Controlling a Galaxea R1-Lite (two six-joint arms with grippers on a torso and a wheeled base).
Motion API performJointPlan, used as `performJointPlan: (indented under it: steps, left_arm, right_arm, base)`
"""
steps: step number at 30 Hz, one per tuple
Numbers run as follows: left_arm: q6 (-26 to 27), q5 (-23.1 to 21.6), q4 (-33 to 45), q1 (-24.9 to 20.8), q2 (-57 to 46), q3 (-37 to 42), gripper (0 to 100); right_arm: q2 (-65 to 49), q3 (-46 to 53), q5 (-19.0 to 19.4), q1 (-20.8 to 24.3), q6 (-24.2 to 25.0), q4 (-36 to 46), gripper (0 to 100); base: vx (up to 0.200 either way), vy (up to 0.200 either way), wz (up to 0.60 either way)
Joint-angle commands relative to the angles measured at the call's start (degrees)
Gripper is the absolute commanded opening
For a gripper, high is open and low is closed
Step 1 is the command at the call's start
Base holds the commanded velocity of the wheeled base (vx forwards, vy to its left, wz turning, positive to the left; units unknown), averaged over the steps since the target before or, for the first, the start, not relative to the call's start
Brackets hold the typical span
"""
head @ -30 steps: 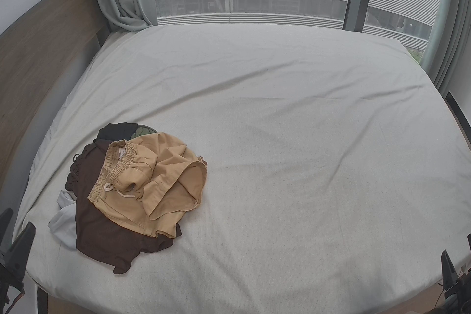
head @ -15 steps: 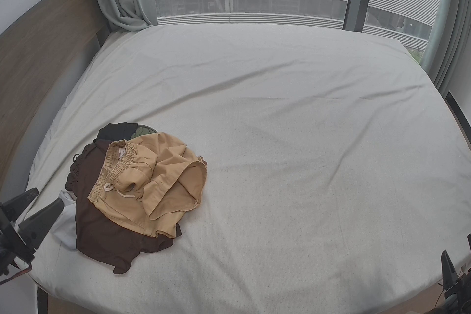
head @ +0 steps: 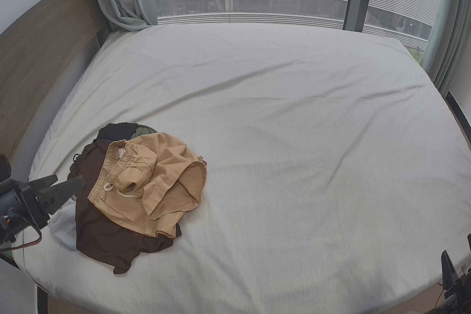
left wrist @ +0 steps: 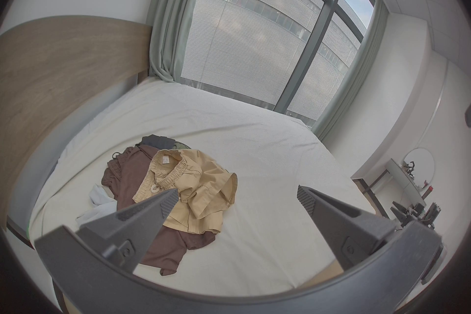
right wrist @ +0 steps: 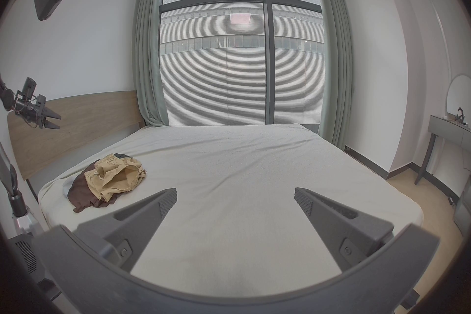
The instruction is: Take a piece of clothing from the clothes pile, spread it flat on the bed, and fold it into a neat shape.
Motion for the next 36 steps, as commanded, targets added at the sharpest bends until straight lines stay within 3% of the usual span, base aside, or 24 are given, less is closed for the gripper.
performJointPlan:
  steps: [1, 5, 16, 21, 36]
  left_arm:
    - [0.1, -5.8, -2.5, 6.7, 8.6, -2.2, 100]
    - [0.4, -8.7, -4.1, 9.2, 13.6, -3.5, 100]
    - [0.7, -9.3, -10.3, 8.4, 25.5, -6.0, 100]
    - [0.6, -11.8, -12.6, 8.3, 32.1, -9.2, 100]
    - [1.2, -11.2, -13.4, 8.4, 46.0, -19.4, 100]
  right_arm:
    - [-0.6, 1.0, 0.0, 0.0, 0.0, 0.0, 100]
    - [-0.6, 1.0, 0.0, 0.0, 0.0, 0.0, 100]
    - [-0.6, 1.0, 0.0, 0.0, 0.0, 0.0, 100]
    - [-0.6, 1.0, 0.0, 0.0, 0.0, 0.0, 100]
    - [-0.6, 1.0, 0.0, 0.0, 0.0, -0.1, 100]
  base:
    - [0.0, 0.0, 0.0]
    - [0.0, 0.0, 0.0]
    - [0.0, 0.0, 0.0]
    - [0.0, 0.0, 0.0]
    - [0.0, 0.0, 0.0]
